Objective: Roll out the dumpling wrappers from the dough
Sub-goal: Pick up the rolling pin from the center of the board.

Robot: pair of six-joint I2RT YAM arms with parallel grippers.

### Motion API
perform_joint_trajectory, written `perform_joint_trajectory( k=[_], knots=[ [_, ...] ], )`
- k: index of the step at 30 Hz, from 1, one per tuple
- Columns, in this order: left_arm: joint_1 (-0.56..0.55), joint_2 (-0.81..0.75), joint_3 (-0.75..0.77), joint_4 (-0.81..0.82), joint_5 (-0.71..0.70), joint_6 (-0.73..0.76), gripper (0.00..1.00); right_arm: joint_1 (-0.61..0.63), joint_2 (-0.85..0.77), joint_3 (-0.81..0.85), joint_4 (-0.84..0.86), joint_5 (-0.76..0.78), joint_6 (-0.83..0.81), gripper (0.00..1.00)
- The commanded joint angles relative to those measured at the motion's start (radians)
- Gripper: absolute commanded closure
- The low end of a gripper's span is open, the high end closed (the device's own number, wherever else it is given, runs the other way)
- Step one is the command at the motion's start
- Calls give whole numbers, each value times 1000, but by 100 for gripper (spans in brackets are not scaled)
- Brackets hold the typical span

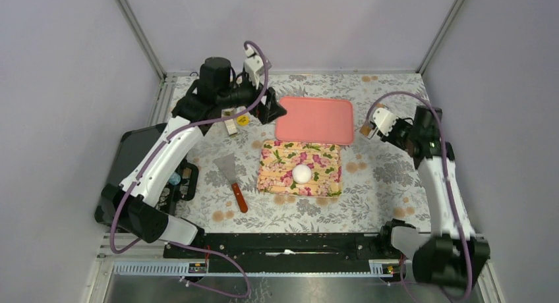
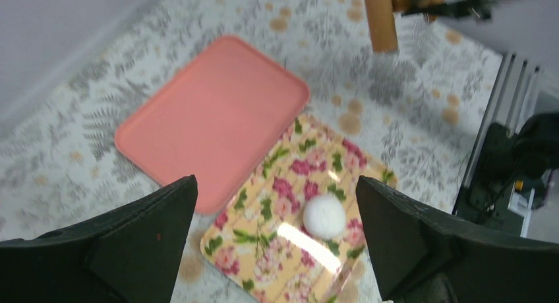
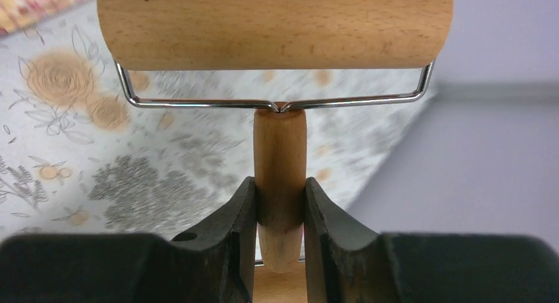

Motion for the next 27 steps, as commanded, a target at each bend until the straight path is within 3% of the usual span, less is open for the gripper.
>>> perform_joint_trajectory(
  k=[1,3,8,12,21,27],
  knots=[
    [-3,20,186,30,62,-106,1,79,-254,-33,-67,-230,-281,100],
    [-4,25,222,31,83,-141,1,121,-251,28,-192,-276,-354,100],
    [-23,41,241,30,89,-197,1,200,-252,31,-293,-390,-625,100],
    [-73,134,282,-81,62,-197,1,252,-219,49,-349,-429,-794,100],
    [-198,359,366,-214,78,-177,1,432,-177,-66,-264,-335,-806,100],
    [-273,450,364,-231,158,-188,1,452,-194,-121,-195,-293,-788,100]
  ],
)
